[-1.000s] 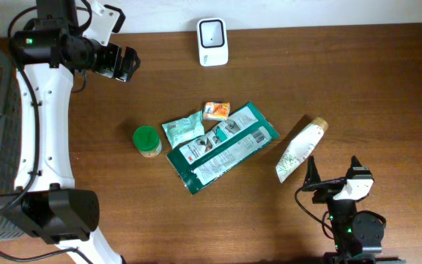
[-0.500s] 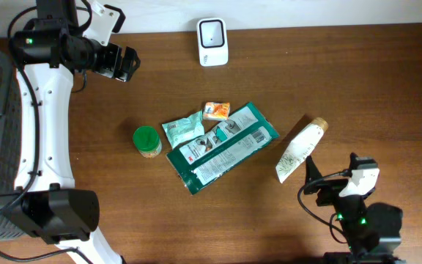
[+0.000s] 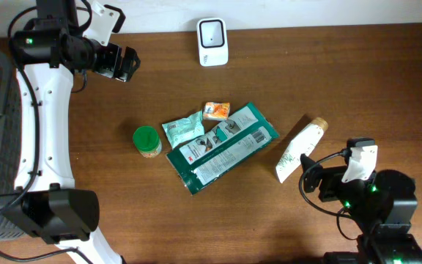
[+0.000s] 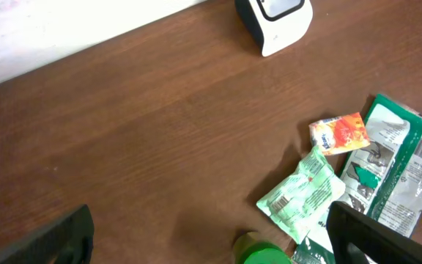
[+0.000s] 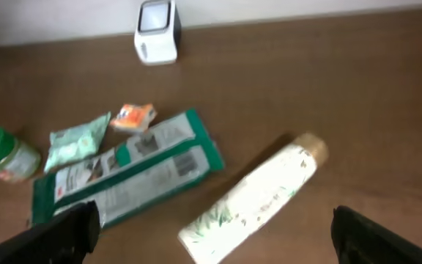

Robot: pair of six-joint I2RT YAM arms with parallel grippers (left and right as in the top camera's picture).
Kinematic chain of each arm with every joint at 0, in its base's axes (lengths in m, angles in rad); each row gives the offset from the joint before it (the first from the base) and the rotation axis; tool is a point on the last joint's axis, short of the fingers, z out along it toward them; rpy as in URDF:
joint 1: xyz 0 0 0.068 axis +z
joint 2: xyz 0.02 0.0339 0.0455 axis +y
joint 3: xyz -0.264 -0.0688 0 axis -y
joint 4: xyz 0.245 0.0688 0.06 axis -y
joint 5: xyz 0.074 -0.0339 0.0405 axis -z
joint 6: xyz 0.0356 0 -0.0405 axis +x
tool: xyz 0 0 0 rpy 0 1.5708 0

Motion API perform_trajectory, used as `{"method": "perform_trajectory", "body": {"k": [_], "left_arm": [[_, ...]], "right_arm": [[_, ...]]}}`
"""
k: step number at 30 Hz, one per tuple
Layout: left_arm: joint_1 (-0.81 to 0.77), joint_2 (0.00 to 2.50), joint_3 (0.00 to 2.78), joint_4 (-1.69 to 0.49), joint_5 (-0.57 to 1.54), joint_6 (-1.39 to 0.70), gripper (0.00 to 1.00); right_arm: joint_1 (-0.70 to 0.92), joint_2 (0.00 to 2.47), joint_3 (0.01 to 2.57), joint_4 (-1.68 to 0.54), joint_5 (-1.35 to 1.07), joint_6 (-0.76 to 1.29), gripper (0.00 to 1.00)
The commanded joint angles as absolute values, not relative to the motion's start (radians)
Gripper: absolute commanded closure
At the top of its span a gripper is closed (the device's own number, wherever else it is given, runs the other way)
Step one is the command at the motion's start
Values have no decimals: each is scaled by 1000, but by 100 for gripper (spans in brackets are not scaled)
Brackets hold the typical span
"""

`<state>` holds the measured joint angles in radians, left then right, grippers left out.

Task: Scan the item barcode
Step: 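Reach the right gripper to the white tube and grasp it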

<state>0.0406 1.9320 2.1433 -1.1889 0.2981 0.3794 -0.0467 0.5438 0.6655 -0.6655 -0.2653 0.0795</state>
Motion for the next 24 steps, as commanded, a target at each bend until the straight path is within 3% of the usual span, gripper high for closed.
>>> {"method": "perform_trajectory", "body": {"k": [1, 11, 18, 19, 20, 24], "left_arm": [[43, 1935, 2144, -1188, 298, 398, 1], [43, 1935, 2144, -1191, 298, 398, 1], [43, 1935, 2144, -1191, 298, 398, 1], [43, 1935, 2144, -1191, 298, 398, 1], [43, 1935, 2144, -1191, 298, 398, 1], [43, 1935, 2144, -1191, 298, 398, 1]], "right_arm": [[-39, 632, 747, -723, -307, 87, 2], [-39, 1059, 1089, -960, -519, 86, 2], [-40, 1282, 1108, -950, -567, 86, 1], [-42, 1309, 1108, -951, -564, 87, 14], [-47, 1335, 1108, -952, -563, 107, 21], [-68, 1414, 1108, -969, -242, 490, 25]]}}
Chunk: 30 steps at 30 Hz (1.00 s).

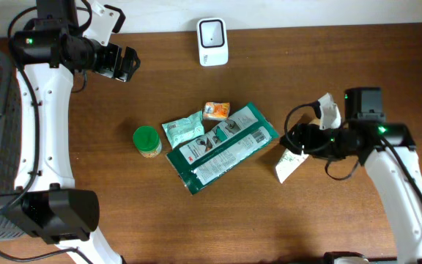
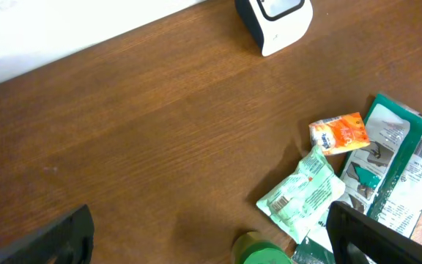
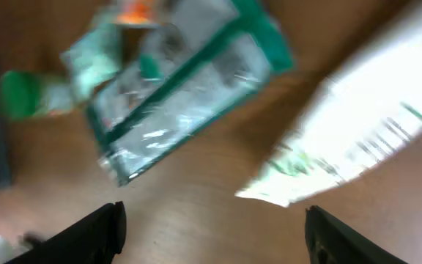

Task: Scan the item barcode
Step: 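Reach the right gripper to the white tube and grasp it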

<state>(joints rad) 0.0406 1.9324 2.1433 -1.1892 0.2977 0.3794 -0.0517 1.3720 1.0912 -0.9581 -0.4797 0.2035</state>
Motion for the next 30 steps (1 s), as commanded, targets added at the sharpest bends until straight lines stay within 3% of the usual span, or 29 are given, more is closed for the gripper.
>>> {"method": "perform_trajectory", "body": {"k": [1, 7, 14, 20, 25, 28, 30], "left_arm": [[43, 1935, 2144, -1191, 298, 398, 1], [43, 1935, 2144, -1191, 298, 398, 1], [43, 1935, 2144, -1191, 298, 398, 1], [43, 1935, 2144, -1191, 298, 398, 1], [43, 1935, 2144, -1191, 298, 398, 1], [43, 1935, 2144, -1191, 298, 398, 1], [43, 1935, 2144, -1191, 298, 398, 1]], "right_arm": [[-65, 1428, 1108, -969, -193, 538, 25], [-66, 1567, 1107, -896, -153, 585, 17], [-66, 1766, 1107, -766, -198, 585, 16], [-65, 1782, 1107, -717, -213, 585, 17], [-41, 1789, 1107, -717, -213, 585, 34], [-24, 1789, 1107, -709, -209, 563, 51], [-15, 1789, 1114, -702, -213, 504, 72]]}}
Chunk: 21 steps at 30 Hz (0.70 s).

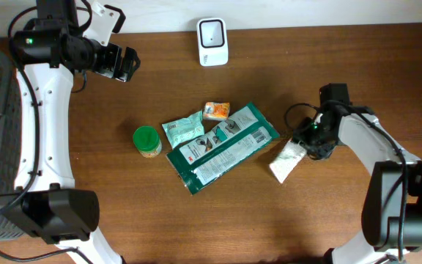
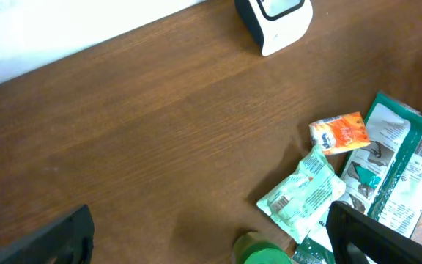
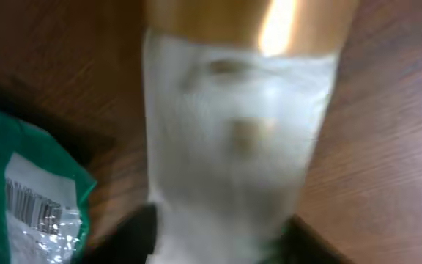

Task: Scan the item barcode
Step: 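Reach the right gripper to the white tube and grasp it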

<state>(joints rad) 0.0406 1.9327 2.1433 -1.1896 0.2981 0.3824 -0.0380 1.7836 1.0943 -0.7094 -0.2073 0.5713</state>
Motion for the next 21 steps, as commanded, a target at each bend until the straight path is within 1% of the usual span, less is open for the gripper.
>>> {"method": "perform_trajectory", "body": {"k": [1, 2, 3, 10, 13, 14, 16, 17, 21], "left_arm": [[43, 1935, 2144, -1191, 298, 398, 1], [43, 1935, 2144, -1191, 298, 398, 1], [43, 1935, 2144, -1191, 298, 398, 1], [43, 1935, 2144, -1191, 298, 398, 1], [43, 1935, 2144, -1191, 298, 398, 1], [43, 1935, 2144, -1191, 298, 398, 1], [43, 1935, 2144, -1191, 298, 398, 1], [43, 1935, 2144, -1191, 298, 398, 1], [43, 1935, 2144, -1191, 298, 398, 1]], "right_arm": [[-11, 1789, 1124, -702, -213, 472, 79], [-7, 1789, 1134, -704, -213, 446, 83], [-4, 1789, 1145, -705, -215, 416, 84], [1, 1789, 1242, -792, -217, 278, 82], [1, 1789, 1247, -812, -217, 242, 75], [1, 1789, 1247, -825, -217, 243, 70], [4, 1789, 1247, -855, -230, 244, 63], [8, 1789, 1247, -866, -236, 254, 62], [57, 1791, 1245, -884, -200, 282, 62]]}}
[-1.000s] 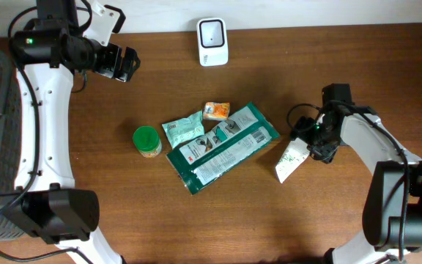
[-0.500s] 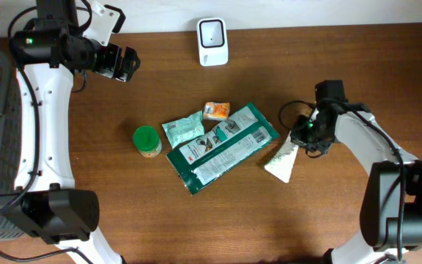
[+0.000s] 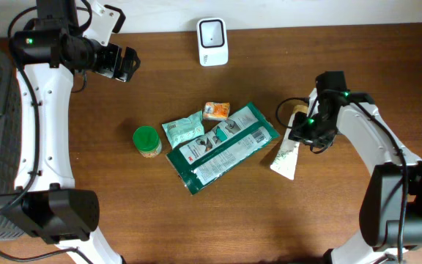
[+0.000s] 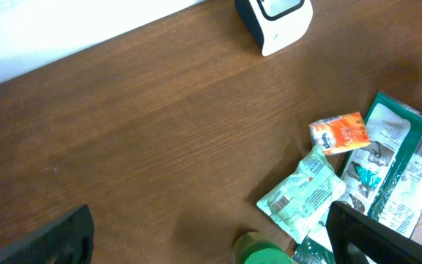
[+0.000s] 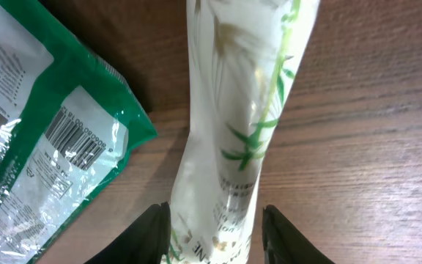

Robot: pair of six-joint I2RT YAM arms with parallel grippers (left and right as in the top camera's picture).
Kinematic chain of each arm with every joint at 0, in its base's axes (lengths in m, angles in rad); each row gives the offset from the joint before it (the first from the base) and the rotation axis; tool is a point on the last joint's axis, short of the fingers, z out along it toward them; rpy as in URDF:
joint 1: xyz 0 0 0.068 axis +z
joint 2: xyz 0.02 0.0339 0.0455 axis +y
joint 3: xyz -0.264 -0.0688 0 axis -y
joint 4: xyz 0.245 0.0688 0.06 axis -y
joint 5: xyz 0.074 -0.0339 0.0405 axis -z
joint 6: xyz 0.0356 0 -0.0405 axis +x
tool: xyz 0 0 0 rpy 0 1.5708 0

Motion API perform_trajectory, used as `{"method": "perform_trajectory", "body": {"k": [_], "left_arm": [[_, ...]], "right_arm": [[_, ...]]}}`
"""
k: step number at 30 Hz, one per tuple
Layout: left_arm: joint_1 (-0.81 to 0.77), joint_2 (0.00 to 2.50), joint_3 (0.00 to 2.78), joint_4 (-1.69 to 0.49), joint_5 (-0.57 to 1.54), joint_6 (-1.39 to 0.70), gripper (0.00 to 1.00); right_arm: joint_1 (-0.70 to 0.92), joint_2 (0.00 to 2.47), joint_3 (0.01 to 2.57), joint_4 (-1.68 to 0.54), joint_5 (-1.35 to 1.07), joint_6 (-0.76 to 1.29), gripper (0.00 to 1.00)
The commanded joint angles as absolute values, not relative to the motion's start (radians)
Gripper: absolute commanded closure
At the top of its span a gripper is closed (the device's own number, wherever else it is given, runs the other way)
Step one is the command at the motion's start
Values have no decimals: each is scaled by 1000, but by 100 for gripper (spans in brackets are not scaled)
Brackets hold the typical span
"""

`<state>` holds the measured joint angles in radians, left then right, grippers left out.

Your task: Scan the item barcode

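A white tube with green leaf print (image 3: 287, 154) (image 5: 247, 110) lies right of centre, its tan cap (image 3: 297, 110) pointing toward the back. My right gripper (image 3: 303, 130) (image 5: 215, 236) is over the tube's middle with its fingers (image 5: 158, 233) closed against the tube's sides. The white barcode scanner (image 3: 212, 42) (image 4: 273, 22) stands at the back edge. My left gripper (image 3: 127, 64) (image 4: 211, 242) hangs open at the back left, high above the table, holding nothing.
A long green package (image 3: 222, 147) (image 5: 42, 132) with a barcode lies just left of the tube. Beside it are a small orange packet (image 3: 216, 111), a mint pouch (image 3: 182, 131) and a green-lidded jar (image 3: 146, 141). A grey basket sits at the left edge.
My right gripper's fingers have closed in on the tube. The tube has turned from a diagonal lie to nearly straight, cap toward the back. The left arm has not moved.
My right arm was folded near the front edge, away from the tube. Then it had reached out over the tube with the fingers wide. Then it was low over the tube near the cap, and now it grips the turned tube. The left arm stayed still.
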<state>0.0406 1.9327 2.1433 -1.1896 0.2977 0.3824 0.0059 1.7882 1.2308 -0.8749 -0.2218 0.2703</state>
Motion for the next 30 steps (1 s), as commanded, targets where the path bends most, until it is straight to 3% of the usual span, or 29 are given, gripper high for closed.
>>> {"method": "perform_trajectory", "body": {"k": [1, 2, 4, 7, 30], "left_arm": [[43, 1935, 2144, -1191, 298, 398, 1], [43, 1935, 2144, -1191, 298, 398, 1], [43, 1935, 2144, -1191, 298, 398, 1], [43, 1935, 2144, -1191, 298, 398, 1], [43, 1935, 2144, -1191, 298, 398, 1]], "right_arm": [[71, 1791, 1245, -887, -160, 299, 62], [83, 1791, 1245, -890, -115, 316, 64], [105, 1791, 1245, -903, -22, 335, 84], [107, 1791, 1244, -912, 9, 334, 96], [105, 1875, 1240, -824, 35, 334, 96]]}}
